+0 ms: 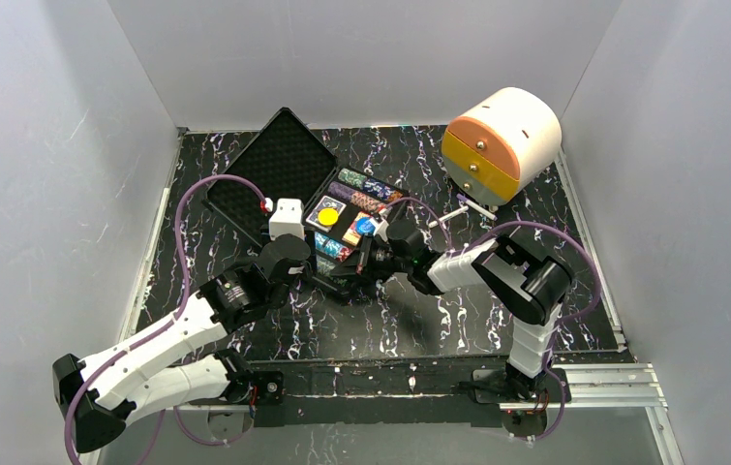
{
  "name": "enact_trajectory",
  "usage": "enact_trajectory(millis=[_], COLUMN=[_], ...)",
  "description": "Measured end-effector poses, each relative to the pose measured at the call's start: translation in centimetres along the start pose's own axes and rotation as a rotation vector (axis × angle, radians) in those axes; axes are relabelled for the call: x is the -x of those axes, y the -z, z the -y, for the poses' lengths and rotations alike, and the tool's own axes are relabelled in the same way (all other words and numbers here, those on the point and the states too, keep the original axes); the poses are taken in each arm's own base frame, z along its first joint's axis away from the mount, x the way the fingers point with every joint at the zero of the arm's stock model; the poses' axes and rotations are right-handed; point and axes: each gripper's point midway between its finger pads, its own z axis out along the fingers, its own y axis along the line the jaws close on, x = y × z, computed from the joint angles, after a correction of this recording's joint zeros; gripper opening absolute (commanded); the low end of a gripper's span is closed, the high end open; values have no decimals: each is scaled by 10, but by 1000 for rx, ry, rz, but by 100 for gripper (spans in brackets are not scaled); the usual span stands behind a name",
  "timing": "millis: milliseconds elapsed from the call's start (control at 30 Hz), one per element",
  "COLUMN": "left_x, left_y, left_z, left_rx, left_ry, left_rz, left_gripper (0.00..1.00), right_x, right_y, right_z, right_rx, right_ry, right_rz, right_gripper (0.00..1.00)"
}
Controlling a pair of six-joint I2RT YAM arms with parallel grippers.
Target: Pack up texas hold em set
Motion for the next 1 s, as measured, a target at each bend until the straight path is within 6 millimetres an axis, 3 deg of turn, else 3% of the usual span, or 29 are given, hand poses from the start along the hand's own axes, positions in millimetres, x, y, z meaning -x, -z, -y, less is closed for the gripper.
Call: enact_trajectory(millis=[233,367,467,567,633,700,833,900,1000], left_x=[0,2,14,30,44,58,81,95,119], left_y=[0,0,-1,-4,-9,-18,-47,-65,-91], left_z=[-1,0,6,14,22,30,33,28,-1], left_rx=[3,3,-5,-12,-9,-2,50,87,167], left_ry=[-2,-11,-17,-25,-38,-58,-128,-162,-158], left_rz=[1,3,18,37,45,52,46,34,21], left_gripper=[52,74,89,94,96,98,98,98,98], right_x=[0,6,19,43,60,79,107,111,109], right_y=[-1,3,20,53,76,99,137,155,175], right_z=[0,-7,-33,-72,-84,-81,-44,-26,-9], right_rx=[3,-7,16,90,104,70,-106,-200,-297], right_ry=[-7,31,65,105,113,99,50,35,33], right_rz=[1,15,68,171,240,317,452,500,538], right_gripper=[2,21,32,40,45,51,61,63,64])
